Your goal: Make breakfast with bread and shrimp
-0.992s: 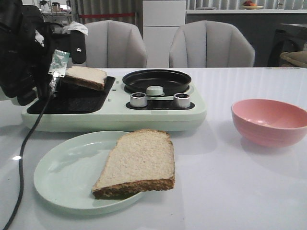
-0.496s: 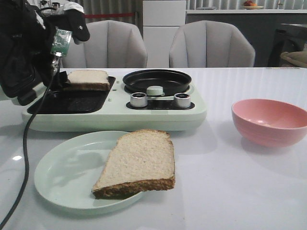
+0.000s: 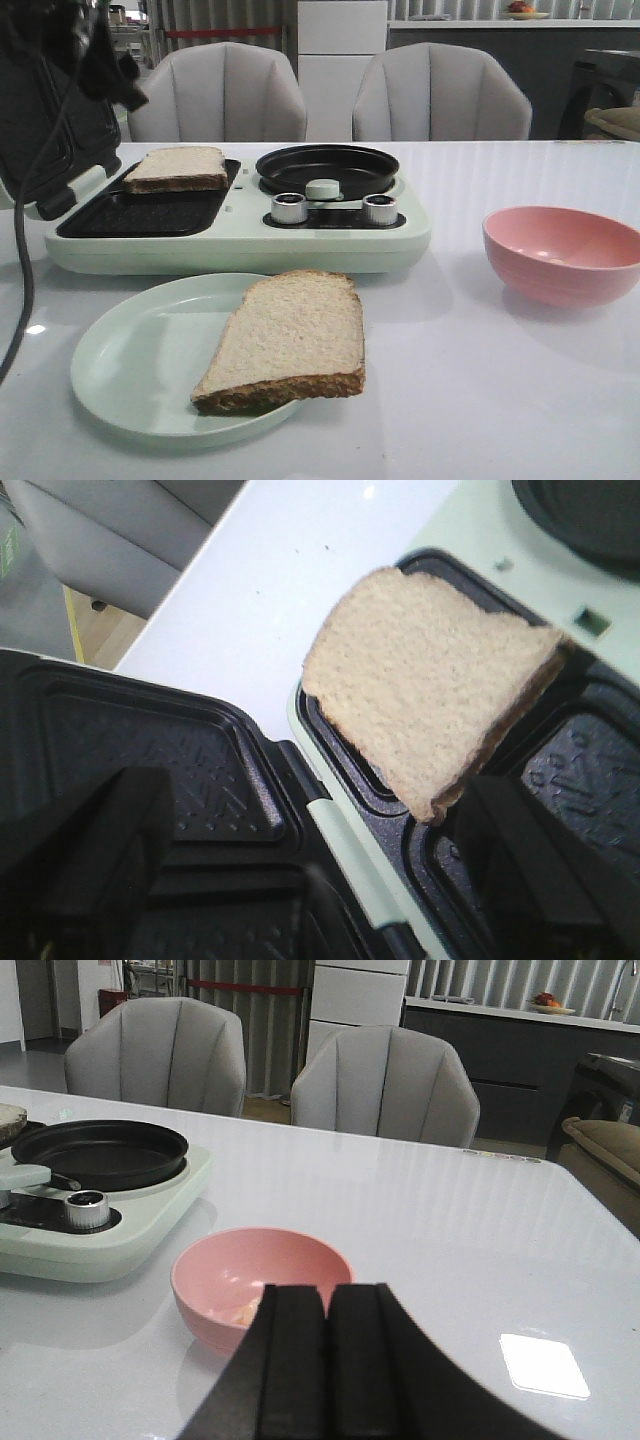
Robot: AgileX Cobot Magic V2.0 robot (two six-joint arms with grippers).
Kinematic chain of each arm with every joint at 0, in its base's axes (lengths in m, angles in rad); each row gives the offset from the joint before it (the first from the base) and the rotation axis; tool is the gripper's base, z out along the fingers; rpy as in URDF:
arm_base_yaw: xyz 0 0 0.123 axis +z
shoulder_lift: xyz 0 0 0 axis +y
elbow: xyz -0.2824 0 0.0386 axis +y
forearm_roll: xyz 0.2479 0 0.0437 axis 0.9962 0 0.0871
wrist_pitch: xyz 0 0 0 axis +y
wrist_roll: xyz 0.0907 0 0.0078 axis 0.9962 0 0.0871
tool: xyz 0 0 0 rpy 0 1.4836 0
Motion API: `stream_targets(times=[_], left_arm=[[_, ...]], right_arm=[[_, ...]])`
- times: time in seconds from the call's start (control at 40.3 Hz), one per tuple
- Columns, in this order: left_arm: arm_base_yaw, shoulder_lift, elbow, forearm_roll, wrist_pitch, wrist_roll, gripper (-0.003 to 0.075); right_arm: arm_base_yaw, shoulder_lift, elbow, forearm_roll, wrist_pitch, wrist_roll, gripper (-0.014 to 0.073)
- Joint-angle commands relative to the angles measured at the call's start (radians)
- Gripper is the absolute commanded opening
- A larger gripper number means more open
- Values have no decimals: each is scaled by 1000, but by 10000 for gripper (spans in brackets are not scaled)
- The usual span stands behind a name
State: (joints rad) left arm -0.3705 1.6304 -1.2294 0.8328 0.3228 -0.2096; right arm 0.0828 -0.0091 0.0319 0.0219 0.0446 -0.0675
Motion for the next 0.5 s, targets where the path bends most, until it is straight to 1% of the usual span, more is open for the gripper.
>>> stream_targets(times=[0.0, 0.05, 0.124, 0.223, 0.322, 0.471], left_arm=[[-14, -154, -7, -125, -33, -17, 627], [-14, -213, 0, -227, -33, -17, 627], [-14, -285, 15, -335, -21, -17, 627], [-14, -387, 51, -442, 5, -17, 627], [-11, -483, 113, -509, 18, -17, 627], [-11, -645, 233, -582, 73, -17, 627]], right_arm=[[0, -20, -6, -5, -87, -3, -34], [0, -20, -6, -5, -87, -3, -34], [0, -20, -6, -5, -87, -3, -34], [0, -20, -6, -5, -87, -3, -34], [0, -20, -6, -5, -87, -3, -34], [0, -20, -6, -5, -87, -3, -34]])
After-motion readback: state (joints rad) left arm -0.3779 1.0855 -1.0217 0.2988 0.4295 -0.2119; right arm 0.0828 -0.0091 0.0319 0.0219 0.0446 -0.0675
